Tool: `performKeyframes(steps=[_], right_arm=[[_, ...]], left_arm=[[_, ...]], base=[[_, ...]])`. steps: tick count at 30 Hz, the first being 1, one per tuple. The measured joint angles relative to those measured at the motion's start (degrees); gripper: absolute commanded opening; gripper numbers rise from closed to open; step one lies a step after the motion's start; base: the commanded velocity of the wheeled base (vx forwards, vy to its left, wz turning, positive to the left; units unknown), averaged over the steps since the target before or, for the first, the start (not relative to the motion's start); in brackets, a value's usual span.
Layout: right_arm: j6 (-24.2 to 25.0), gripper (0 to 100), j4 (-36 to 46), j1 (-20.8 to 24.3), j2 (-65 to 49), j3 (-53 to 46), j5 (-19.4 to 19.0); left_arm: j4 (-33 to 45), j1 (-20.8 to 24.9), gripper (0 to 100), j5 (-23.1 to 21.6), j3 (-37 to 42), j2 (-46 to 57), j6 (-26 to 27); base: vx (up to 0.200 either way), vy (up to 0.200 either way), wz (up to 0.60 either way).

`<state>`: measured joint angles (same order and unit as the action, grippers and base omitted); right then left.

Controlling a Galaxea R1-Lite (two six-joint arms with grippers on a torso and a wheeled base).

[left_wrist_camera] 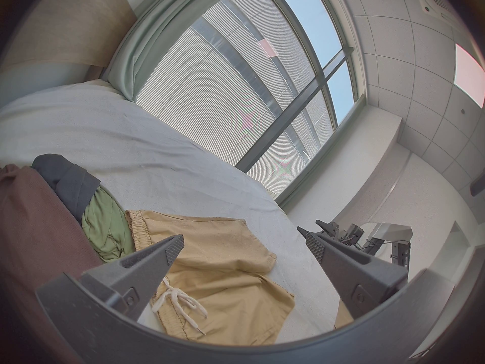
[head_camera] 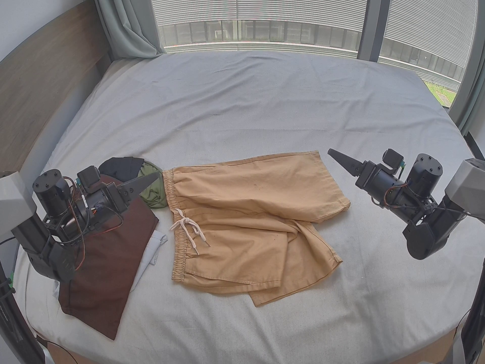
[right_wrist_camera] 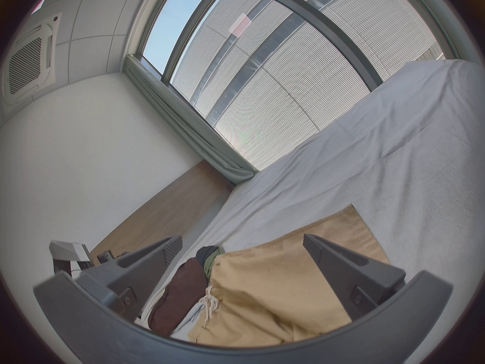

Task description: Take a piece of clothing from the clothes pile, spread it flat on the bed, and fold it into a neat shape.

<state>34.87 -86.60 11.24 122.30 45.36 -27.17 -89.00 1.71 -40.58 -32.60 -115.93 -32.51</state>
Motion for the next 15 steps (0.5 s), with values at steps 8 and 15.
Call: performKeyframes(steps=[8, 15], right_arm=[[-4.2, 100, -1.0, 1.9, -6.7, -13.4, -0.4], [-5.4, 100, -1.5, 4.5, -10.9, -19.3, -0.4]], left_arm=[[0.0, -0.3, 100, -3.6, 6.5, 3.9, 4.7], [0.1, -1.6, 100, -7.7, 11.9, 5.6, 9.6]], base=[[0.0, 0.0, 0.0], [0.0, 0.0, 0.0]])
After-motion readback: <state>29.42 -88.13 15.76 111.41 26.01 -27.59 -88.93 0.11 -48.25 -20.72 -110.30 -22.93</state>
